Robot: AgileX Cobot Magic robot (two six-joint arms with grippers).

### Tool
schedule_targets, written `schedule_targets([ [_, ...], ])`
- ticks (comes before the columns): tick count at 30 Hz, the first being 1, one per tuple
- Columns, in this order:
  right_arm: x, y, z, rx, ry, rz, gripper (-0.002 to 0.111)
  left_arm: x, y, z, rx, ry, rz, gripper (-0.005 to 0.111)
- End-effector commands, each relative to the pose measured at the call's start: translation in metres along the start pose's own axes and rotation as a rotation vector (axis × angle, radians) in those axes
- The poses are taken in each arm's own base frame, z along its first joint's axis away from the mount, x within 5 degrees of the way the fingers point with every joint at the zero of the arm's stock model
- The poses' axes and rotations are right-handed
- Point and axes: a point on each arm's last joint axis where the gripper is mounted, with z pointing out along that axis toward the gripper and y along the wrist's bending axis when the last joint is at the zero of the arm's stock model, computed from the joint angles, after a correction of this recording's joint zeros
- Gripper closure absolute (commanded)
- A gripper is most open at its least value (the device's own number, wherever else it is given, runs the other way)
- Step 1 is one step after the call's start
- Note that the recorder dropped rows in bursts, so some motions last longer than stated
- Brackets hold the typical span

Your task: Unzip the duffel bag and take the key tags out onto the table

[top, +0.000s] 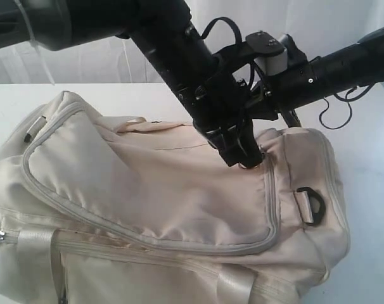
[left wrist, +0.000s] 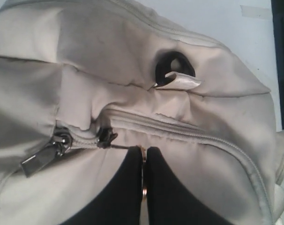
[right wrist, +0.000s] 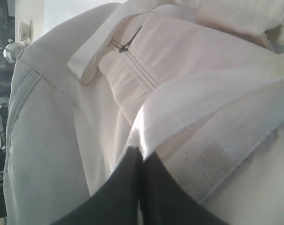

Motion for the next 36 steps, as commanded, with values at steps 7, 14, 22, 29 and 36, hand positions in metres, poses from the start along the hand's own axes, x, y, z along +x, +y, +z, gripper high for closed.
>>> schedule_targets([
  [7, -0.013, -0.007, -0.018, -0.005, -0.108, 0.013, 0.108, -0.013, -0.001, -0.013, -0.184, -0.055, -0.028, 0.107],
  [14, -0.013, -0.007, -0.018, -0.006, -0.106, 0.013, 0.108, -0.013, -0.006, -0.018, -0.17, -0.044, -0.027, 0.107],
  [22, -0.013, -0.007, -0.018, -0.007, -0.105, 0.013, 0.108, -0.003, -0.009, -0.008, -0.075, 0.05, -0.048, 0.07],
  [29, -0.012, -0.007, -0.018, -0.008, -0.103, 0.013, 0.108, 0.003, -0.001, -0.001, -0.115, 0.107, -0.03, 0.049],
  [36, -0.012, -0.007, -0.018, -0.008, -0.103, 0.013, 0.108, 0.001, 0.021, 0.01, -0.276, 0.062, 0.015, 0.046],
])
